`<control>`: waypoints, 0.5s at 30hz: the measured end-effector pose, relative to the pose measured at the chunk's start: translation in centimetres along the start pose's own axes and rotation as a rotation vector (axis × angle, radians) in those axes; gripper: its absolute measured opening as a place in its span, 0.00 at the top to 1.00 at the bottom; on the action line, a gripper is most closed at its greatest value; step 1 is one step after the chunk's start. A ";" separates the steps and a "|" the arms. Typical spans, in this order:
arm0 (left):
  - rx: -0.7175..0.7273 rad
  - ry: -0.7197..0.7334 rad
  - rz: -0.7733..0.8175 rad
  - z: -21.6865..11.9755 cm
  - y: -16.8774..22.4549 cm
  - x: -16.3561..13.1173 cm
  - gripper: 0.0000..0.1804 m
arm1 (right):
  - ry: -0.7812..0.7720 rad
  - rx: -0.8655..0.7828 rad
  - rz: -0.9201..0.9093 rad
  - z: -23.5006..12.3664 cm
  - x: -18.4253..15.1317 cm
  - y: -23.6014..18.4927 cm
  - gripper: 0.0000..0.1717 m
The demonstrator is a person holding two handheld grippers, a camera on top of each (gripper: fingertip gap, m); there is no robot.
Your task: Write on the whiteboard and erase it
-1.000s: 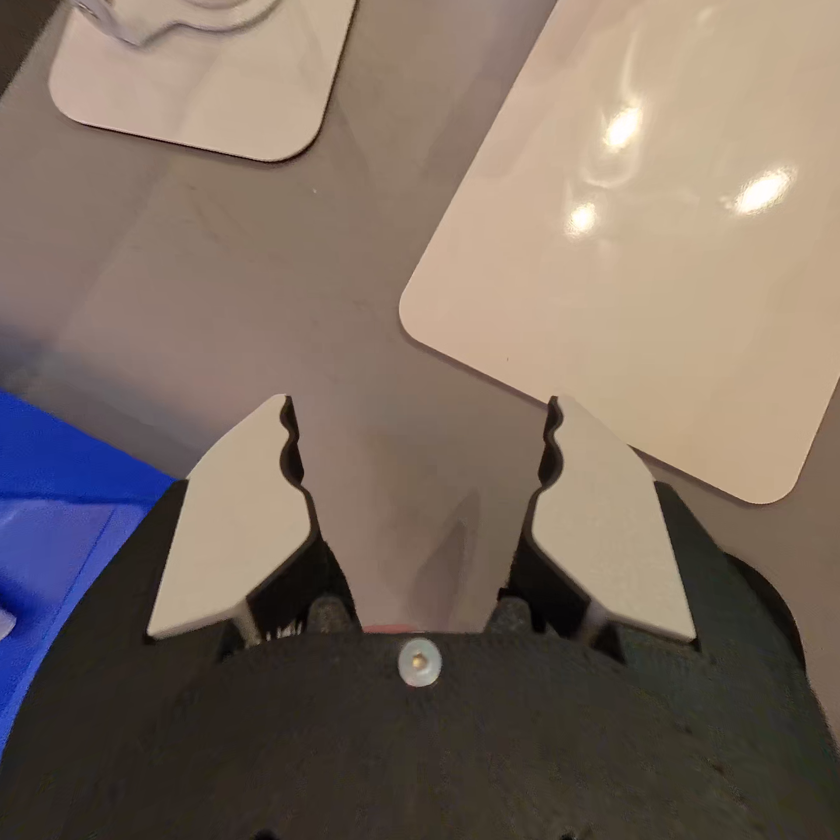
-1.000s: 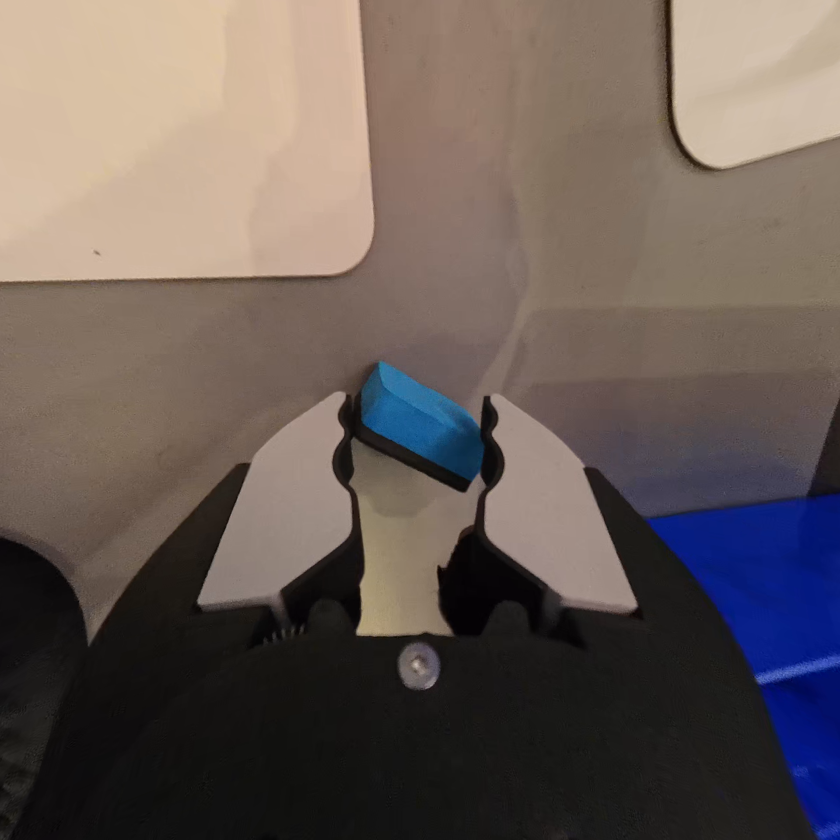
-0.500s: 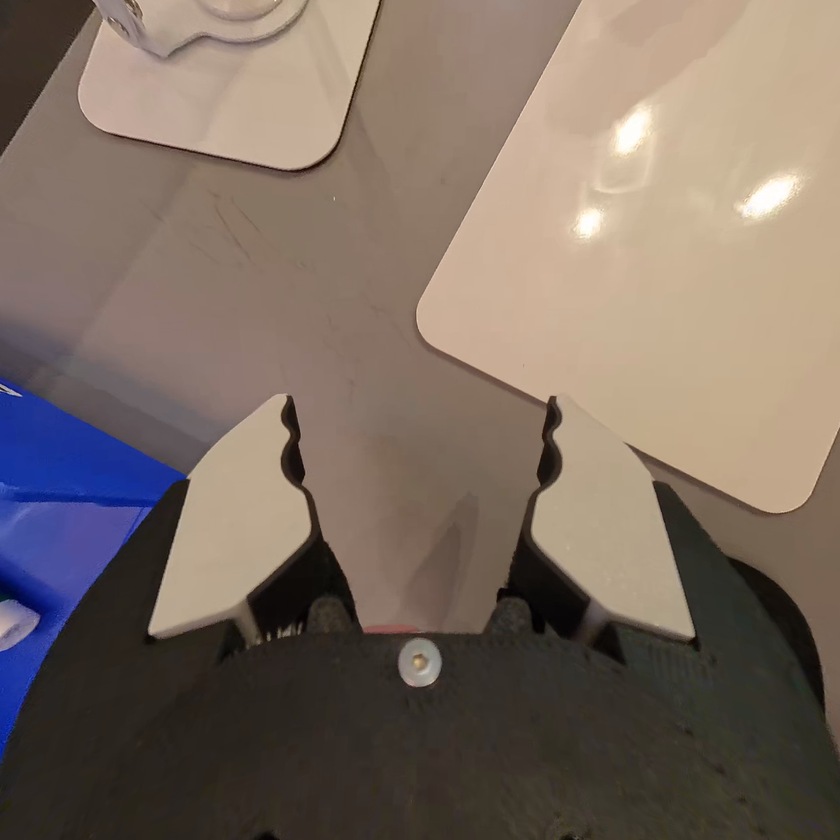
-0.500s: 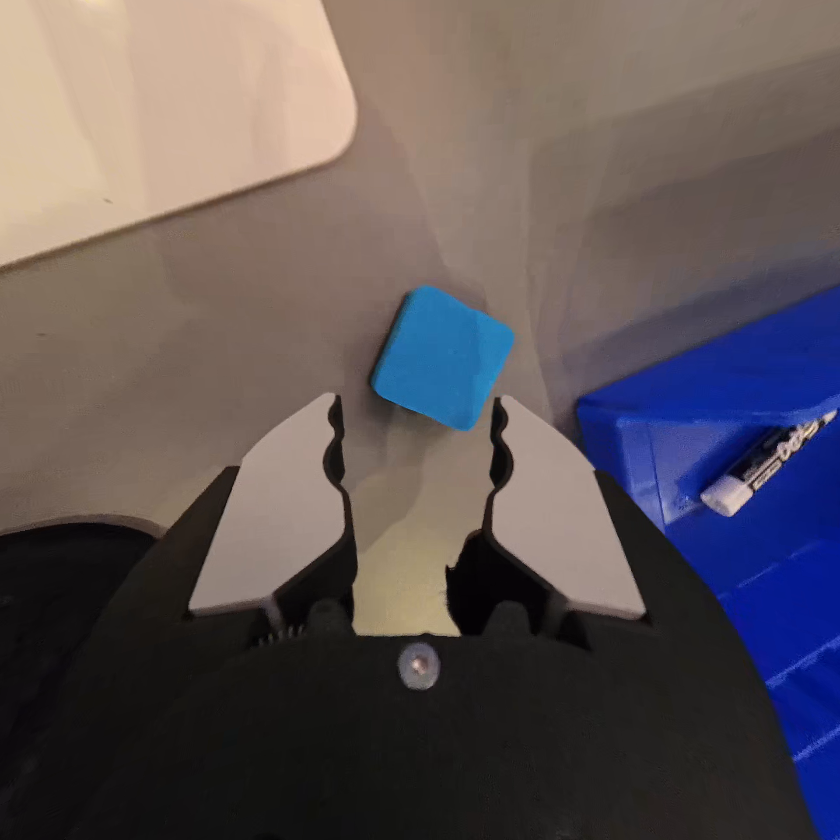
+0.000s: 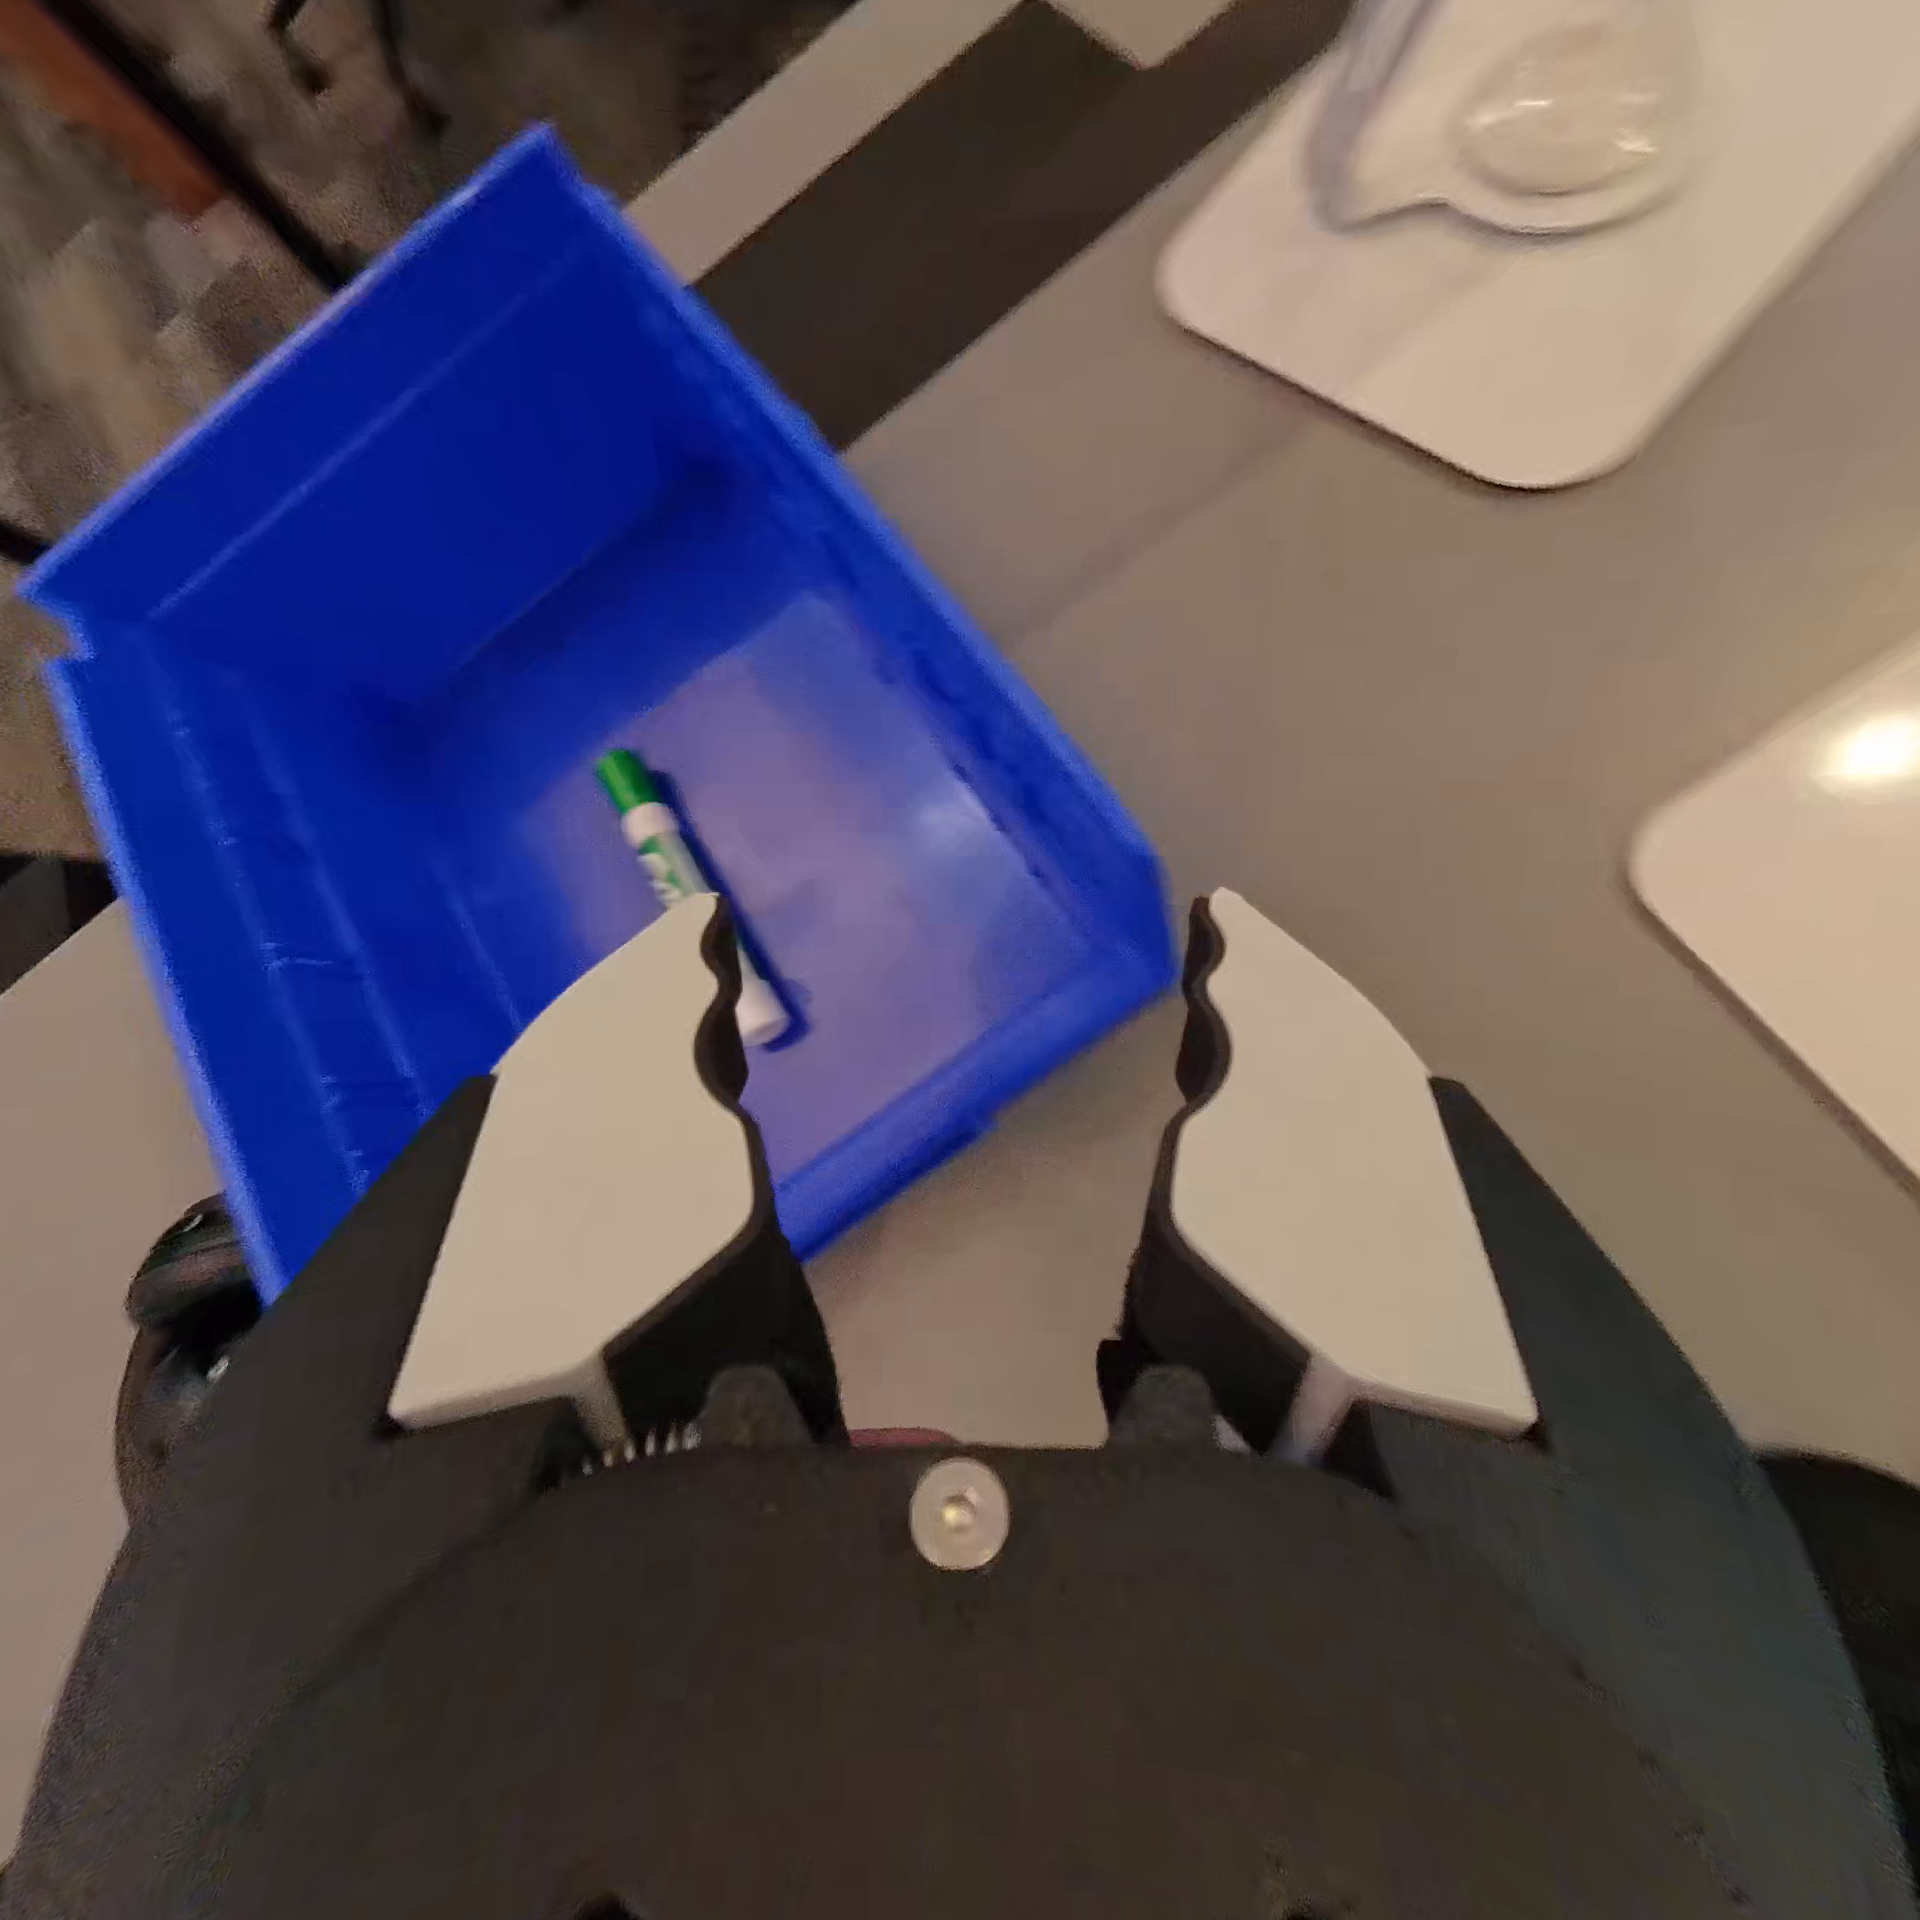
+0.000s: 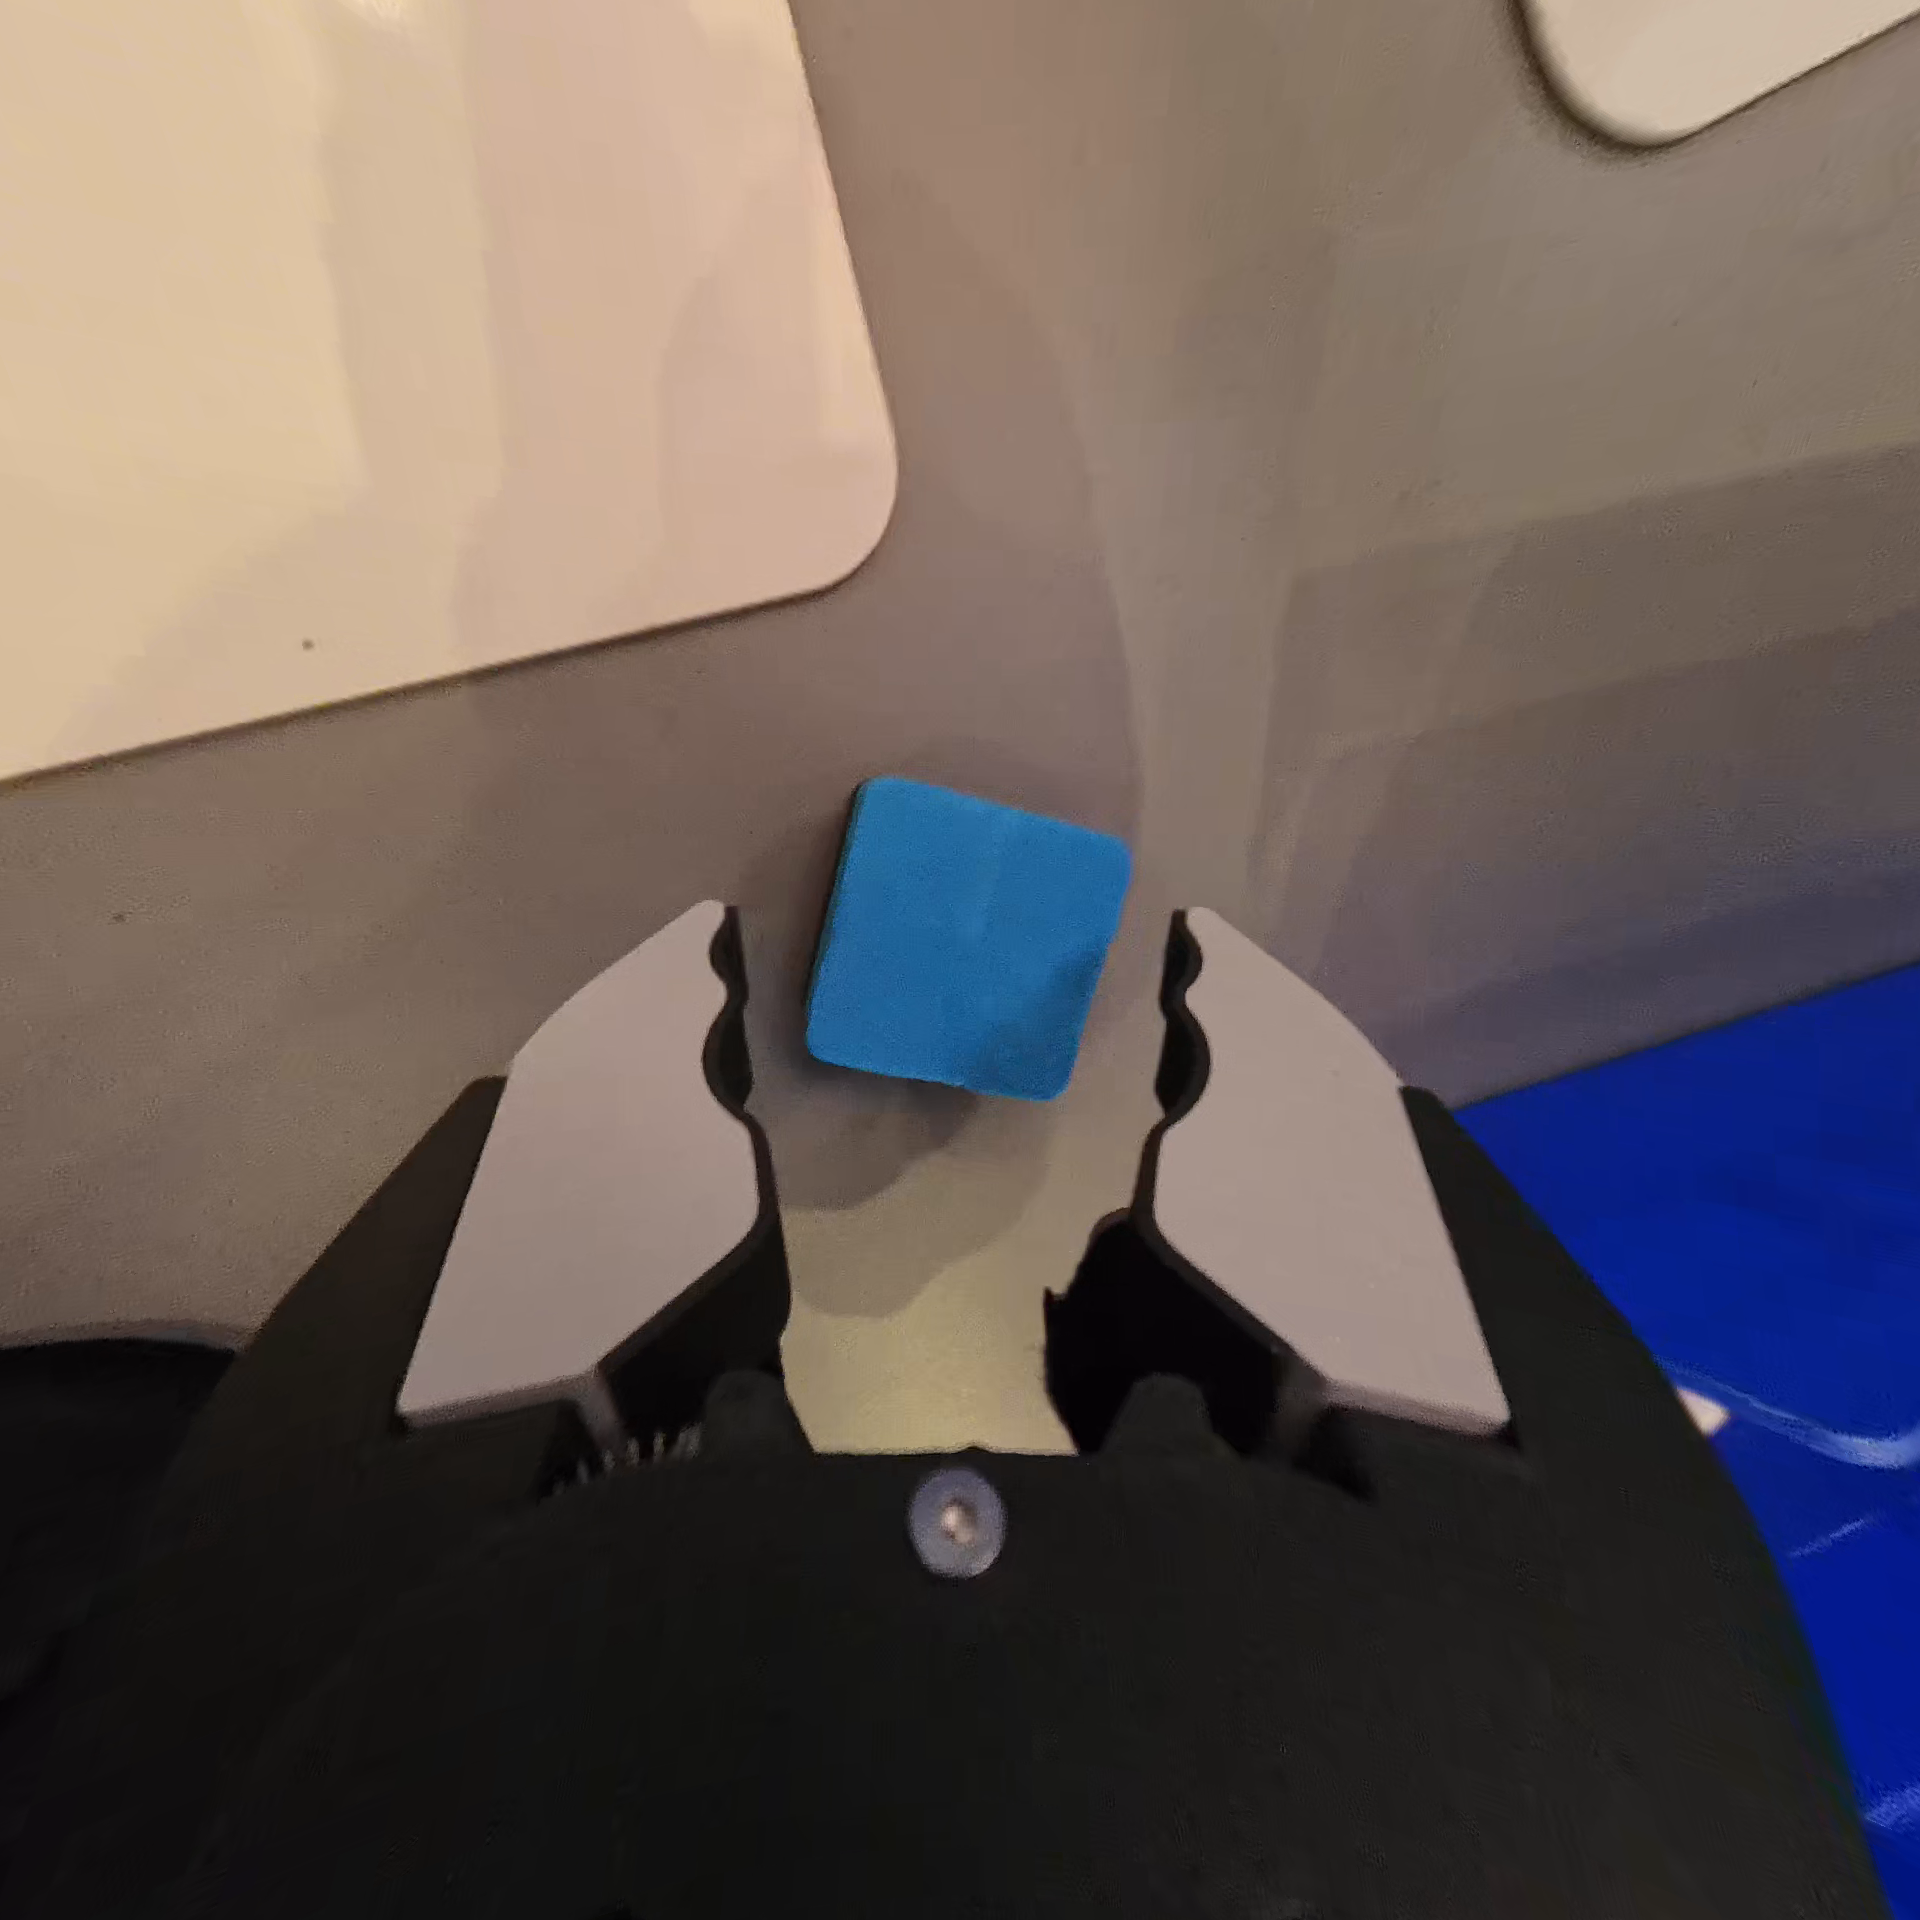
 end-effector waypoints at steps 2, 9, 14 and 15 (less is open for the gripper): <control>0.076 -0.053 -0.051 1.6 -2.9 0.0 0.55 | 0.042 -0.018 -0.023 -0.4 1.0 0.2 0.55; 0.211 -0.311 -0.197 7.8 -9.7 -3.0 0.56 | 0.169 -0.027 -0.091 -2.1 3.7 -0.1 0.56; 0.099 -0.412 -0.392 10.5 -8.9 -5.5 0.64 | 0.269 -0.068 -0.120 -3.9 5.9 0.6 0.59; 0.090 -0.433 -0.419 10.8 -8.8 -6.3 0.67 | 0.283 -0.073 -0.118 -4.1 6.3 0.7 0.60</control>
Point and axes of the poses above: each gripper's, where its closed fingertips meet, z out along the fingers, x out of its top, y = z × x across the jaws, the point moved 1 cm from there along -z, back along the fingers, and after that the axes turned 1 degree about -x, right-handed, at the moved point
